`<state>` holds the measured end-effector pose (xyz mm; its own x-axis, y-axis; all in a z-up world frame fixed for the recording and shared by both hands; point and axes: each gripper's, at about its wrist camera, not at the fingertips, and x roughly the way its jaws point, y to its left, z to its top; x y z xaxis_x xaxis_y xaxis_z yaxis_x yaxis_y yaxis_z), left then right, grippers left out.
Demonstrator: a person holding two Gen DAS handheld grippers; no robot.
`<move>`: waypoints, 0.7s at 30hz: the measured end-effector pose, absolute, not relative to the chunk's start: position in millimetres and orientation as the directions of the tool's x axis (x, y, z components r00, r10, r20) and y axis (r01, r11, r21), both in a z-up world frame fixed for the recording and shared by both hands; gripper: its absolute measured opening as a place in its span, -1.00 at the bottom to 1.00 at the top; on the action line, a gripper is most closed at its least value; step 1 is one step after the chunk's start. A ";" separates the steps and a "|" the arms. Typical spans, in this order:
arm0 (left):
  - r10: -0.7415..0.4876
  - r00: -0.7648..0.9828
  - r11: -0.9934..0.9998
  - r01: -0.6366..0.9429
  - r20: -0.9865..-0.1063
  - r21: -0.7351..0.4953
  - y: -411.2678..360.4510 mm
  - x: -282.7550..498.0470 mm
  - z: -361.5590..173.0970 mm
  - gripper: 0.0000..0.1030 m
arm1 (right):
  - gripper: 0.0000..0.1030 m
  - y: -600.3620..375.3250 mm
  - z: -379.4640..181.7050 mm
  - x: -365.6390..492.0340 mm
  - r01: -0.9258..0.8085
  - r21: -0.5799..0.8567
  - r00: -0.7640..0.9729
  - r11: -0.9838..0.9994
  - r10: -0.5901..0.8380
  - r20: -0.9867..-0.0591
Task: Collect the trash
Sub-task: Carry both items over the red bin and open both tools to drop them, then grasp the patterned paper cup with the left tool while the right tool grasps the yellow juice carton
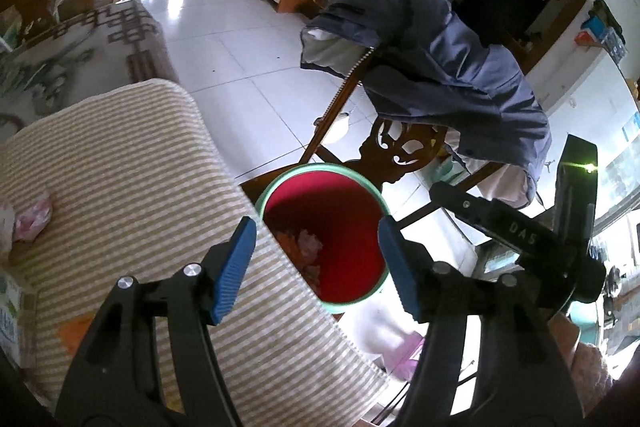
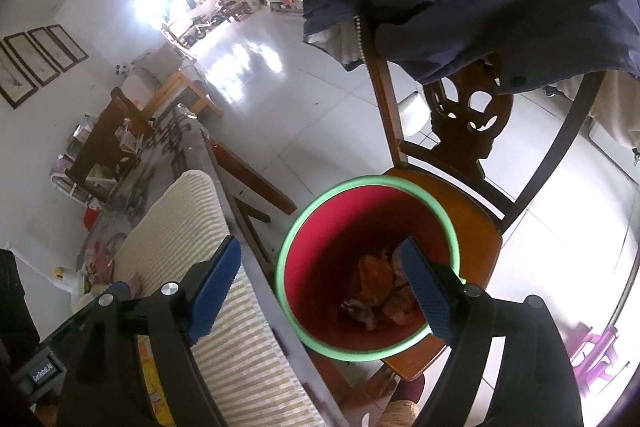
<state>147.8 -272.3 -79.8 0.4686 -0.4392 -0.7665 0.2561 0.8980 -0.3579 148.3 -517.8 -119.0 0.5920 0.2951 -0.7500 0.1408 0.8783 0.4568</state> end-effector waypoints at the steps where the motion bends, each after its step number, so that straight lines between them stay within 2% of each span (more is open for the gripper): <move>1: -0.437 0.469 0.899 0.253 -0.767 -0.358 -269.1 145.3 -79.6 0.19 | 0.56 -512.9 -118.0 147.6 0.135 0.455 0.591 0.880 0.297 -0.750; 21: -0.349 0.540 0.933 0.123 -0.765 -0.339 -140.1 77.7 -81.9 0.21 | 0.59 -378.8 -115.9 122.7 -0.006 0.410 0.521 0.912 0.353 -0.777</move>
<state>77.7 -140.1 -81.9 0.5404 -0.3493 -0.7655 0.1234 0.9328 -0.3385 122.7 -378.8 -115.9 0.5215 0.3525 -0.7770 -0.0056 0.9121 0.4100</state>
